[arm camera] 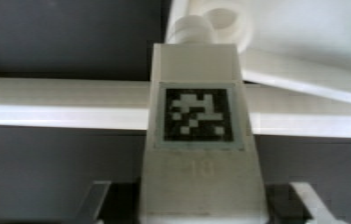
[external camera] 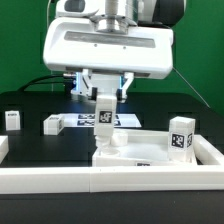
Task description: Assemble square table
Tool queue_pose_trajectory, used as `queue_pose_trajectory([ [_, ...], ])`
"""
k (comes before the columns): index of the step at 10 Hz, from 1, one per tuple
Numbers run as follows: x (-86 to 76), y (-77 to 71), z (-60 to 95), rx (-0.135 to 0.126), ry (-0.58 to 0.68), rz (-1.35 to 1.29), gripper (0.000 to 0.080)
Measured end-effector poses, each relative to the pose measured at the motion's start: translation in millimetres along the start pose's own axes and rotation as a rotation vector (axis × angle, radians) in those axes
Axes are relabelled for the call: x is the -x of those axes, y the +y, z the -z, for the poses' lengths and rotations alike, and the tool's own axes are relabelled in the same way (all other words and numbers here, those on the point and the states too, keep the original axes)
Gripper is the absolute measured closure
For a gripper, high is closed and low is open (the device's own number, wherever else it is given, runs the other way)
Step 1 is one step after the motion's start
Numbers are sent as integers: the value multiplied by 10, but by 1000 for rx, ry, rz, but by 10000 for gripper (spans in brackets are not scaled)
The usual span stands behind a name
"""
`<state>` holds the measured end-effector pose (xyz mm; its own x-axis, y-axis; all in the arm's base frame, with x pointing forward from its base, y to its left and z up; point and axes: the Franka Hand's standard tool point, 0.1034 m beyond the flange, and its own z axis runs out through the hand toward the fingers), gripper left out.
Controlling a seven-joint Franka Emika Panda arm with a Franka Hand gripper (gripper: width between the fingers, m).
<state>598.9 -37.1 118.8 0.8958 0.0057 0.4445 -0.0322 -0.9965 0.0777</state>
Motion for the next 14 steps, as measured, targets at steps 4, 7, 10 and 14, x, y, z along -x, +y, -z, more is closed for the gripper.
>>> queue_pose_trajectory([
  [4, -60, -63, -8, -19, -16, -27, 508],
  [7, -46, -109, -9, -27, -26, -34, 508],
  [10, -27, -123, -20, -27, -28, -34, 508],
  [14, 13, -178, -68, -30, -35, -24, 508],
])
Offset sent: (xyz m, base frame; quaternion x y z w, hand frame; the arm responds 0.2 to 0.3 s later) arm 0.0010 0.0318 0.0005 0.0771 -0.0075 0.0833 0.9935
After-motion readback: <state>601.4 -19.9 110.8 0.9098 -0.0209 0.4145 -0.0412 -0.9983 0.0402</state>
